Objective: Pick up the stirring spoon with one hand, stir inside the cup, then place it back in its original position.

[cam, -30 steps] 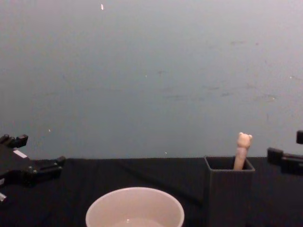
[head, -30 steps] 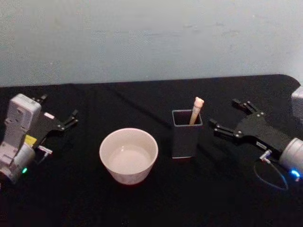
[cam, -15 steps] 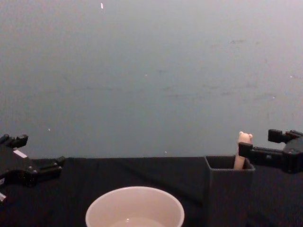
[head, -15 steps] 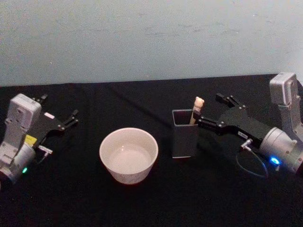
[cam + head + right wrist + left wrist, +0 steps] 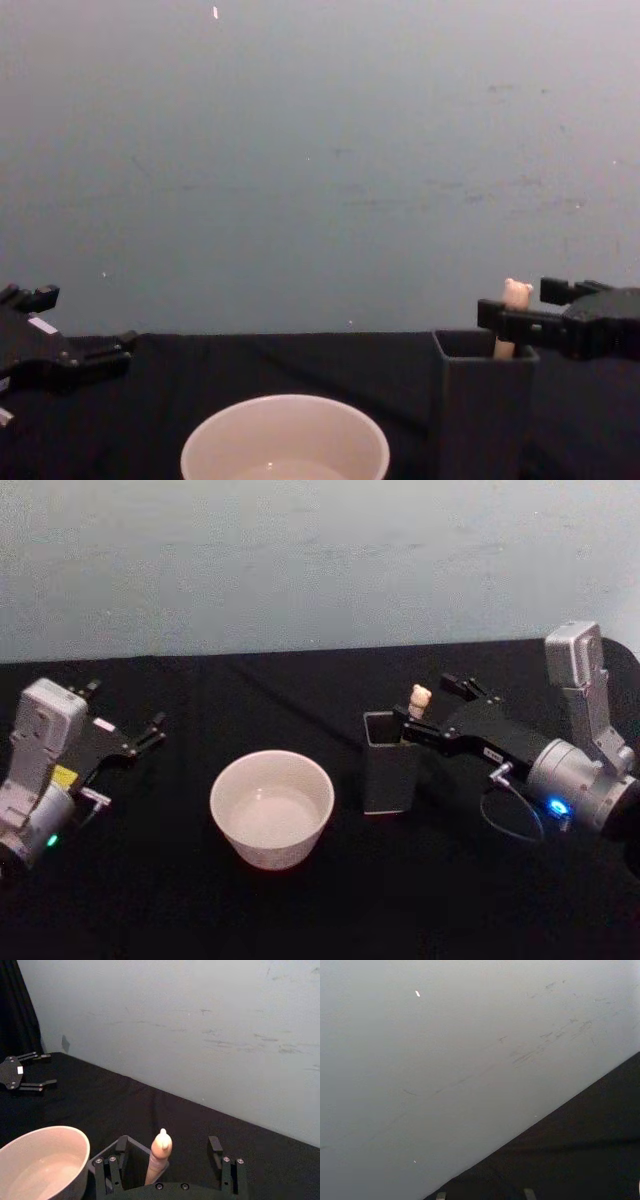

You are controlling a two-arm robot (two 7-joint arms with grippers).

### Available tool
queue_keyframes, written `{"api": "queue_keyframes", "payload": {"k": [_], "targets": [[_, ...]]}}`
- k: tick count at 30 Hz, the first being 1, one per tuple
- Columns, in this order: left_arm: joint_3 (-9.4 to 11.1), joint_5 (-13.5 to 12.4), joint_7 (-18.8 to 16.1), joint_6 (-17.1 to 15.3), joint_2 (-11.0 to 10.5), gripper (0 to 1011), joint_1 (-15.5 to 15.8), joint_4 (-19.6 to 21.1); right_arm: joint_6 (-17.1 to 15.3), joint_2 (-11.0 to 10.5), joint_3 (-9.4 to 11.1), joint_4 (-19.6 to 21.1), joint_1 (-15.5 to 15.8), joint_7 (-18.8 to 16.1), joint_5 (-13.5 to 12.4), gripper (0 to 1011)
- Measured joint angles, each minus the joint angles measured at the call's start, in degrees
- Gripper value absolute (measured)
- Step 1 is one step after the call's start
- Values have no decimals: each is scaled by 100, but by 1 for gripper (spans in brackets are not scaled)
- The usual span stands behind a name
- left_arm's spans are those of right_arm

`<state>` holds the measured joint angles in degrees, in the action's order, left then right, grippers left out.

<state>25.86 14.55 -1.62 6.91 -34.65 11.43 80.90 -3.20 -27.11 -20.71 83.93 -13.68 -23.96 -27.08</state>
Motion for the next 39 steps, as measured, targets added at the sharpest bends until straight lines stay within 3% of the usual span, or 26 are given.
{"api": "queue_keyframes", "payload": {"k": [10, 28, 39], "targets": [[0, 0, 0, 0, 0, 1002, 0, 0, -156, 93, 43, -45, -38, -25, 12, 1002], [0, 0, 0, 0, 0, 1001, 0, 0, -132, 83, 35, -42, -37, -20, 11, 996], [0, 0, 0, 0, 0, 1001, 0, 0, -122, 78, 32, -42, -36, -20, 9, 721]]}}
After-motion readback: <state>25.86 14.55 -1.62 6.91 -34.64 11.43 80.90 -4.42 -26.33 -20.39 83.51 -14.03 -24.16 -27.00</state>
